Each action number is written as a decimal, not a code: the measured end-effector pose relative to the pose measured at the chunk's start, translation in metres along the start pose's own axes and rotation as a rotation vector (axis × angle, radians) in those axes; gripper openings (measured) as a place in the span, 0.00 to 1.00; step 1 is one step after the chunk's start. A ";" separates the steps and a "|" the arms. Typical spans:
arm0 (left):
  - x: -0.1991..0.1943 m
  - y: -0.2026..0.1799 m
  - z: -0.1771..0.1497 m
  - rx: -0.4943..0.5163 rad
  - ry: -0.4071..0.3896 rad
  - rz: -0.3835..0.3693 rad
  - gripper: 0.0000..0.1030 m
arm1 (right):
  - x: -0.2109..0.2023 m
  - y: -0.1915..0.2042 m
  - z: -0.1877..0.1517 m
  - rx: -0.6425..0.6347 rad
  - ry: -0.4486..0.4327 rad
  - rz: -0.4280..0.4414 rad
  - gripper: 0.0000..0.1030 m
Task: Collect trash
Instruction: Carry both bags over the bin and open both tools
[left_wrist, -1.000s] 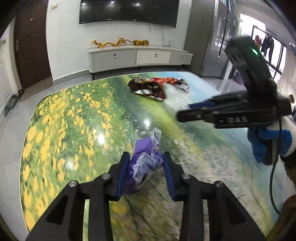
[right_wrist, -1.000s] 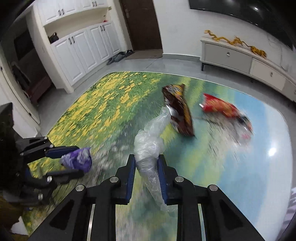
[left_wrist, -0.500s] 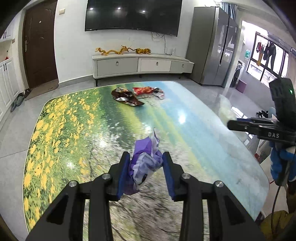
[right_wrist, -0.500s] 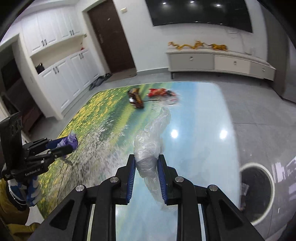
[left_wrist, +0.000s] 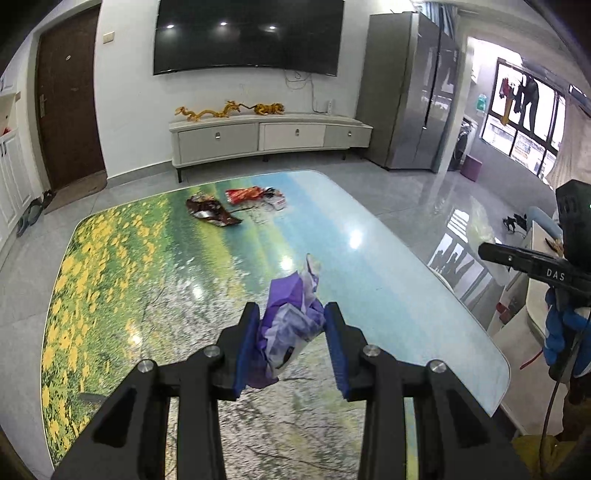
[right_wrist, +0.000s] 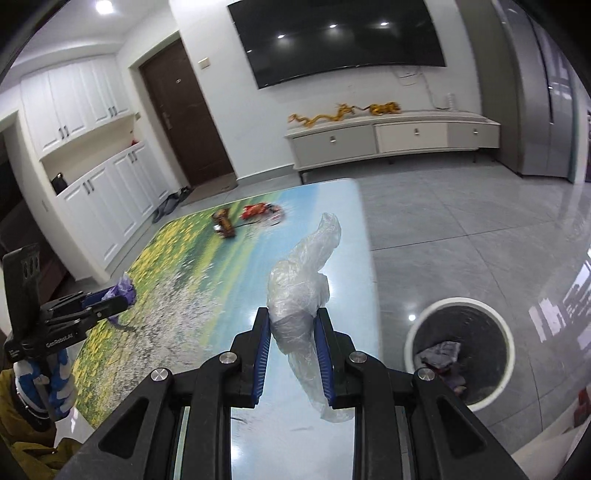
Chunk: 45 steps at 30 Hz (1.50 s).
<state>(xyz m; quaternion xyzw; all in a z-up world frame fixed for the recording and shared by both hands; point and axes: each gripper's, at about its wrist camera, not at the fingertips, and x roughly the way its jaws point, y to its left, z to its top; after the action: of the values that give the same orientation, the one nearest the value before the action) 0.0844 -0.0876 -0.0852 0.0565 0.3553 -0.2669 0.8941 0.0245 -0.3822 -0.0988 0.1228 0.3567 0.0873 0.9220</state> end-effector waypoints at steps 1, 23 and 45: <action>0.002 -0.005 0.002 0.010 0.004 -0.006 0.33 | -0.004 -0.006 -0.002 0.011 -0.006 -0.009 0.22; 0.160 -0.200 0.101 0.262 0.197 -0.250 0.33 | 0.029 -0.198 -0.022 0.298 0.116 -0.223 0.22; 0.237 -0.260 0.124 0.216 0.219 -0.301 0.60 | 0.055 -0.253 -0.025 0.354 0.180 -0.321 0.40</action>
<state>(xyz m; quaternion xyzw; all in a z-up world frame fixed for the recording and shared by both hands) 0.1687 -0.4491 -0.1279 0.1272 0.4242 -0.4263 0.7888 0.0663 -0.6063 -0.2251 0.2158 0.4619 -0.1135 0.8527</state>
